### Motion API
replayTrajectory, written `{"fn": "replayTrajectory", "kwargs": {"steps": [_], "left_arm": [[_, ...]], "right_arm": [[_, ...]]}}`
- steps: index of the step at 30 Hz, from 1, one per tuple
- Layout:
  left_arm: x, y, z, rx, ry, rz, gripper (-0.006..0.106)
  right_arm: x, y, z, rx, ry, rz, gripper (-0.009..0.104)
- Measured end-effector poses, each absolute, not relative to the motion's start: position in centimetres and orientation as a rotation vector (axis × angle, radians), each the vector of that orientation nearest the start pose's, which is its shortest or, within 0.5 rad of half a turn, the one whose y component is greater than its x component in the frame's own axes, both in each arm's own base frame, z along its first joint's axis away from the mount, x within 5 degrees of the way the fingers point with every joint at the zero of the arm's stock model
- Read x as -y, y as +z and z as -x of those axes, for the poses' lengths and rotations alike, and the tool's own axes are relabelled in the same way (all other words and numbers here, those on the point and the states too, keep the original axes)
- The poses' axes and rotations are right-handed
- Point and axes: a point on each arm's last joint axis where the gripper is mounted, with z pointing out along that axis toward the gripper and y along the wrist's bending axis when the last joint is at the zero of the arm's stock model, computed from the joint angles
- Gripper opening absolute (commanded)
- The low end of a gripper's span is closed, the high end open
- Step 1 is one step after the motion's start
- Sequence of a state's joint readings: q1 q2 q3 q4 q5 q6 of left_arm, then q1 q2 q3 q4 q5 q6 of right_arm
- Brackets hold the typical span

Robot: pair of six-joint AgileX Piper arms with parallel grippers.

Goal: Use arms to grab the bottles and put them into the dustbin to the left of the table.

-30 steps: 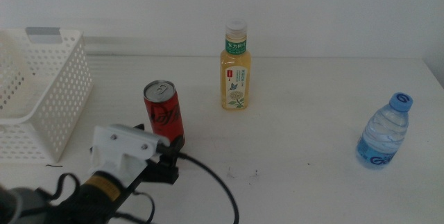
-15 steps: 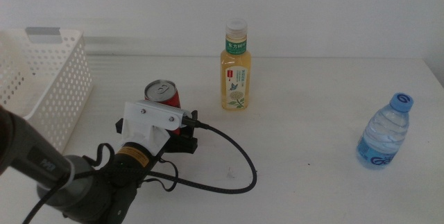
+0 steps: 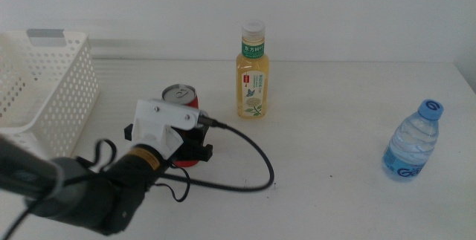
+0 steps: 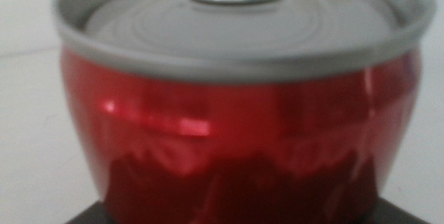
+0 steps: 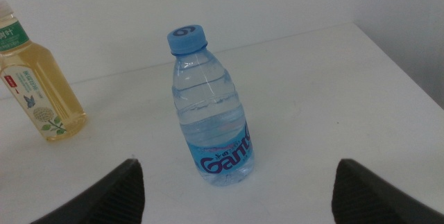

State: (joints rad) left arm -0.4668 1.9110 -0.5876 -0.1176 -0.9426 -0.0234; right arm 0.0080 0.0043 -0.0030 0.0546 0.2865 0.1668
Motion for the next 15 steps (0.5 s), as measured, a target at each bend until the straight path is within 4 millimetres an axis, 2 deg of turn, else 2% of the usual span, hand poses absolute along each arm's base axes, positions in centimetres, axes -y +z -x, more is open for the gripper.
{"fn": "replayTrajectory", "kwargs": {"steps": [3,8,11,15], "left_arm": [[13.4,14.7,-28.7,-1.938,-0.270,-0.295,-0.002],[12.4,21.7,-29.4,-1.974,-0.212,-0.320,-0.002],[10.0,25.6,-30.9,-2.075,-0.192,-0.319,-0.002],[4.8,30.2,-33.4,-2.225,-0.162,-0.300,-0.002]], "right_arm": [[-0.2,18.8,-5.5,-1.766,0.178,-0.176,0.080],[-0.2,18.8,-5.5,-1.766,0.178,-0.176,0.080],[-0.2,18.8,-5.5,-1.766,0.178,-0.176,0.080],[-0.2,18.8,-5.5,-1.766,0.178,-0.176,0.080]]}}
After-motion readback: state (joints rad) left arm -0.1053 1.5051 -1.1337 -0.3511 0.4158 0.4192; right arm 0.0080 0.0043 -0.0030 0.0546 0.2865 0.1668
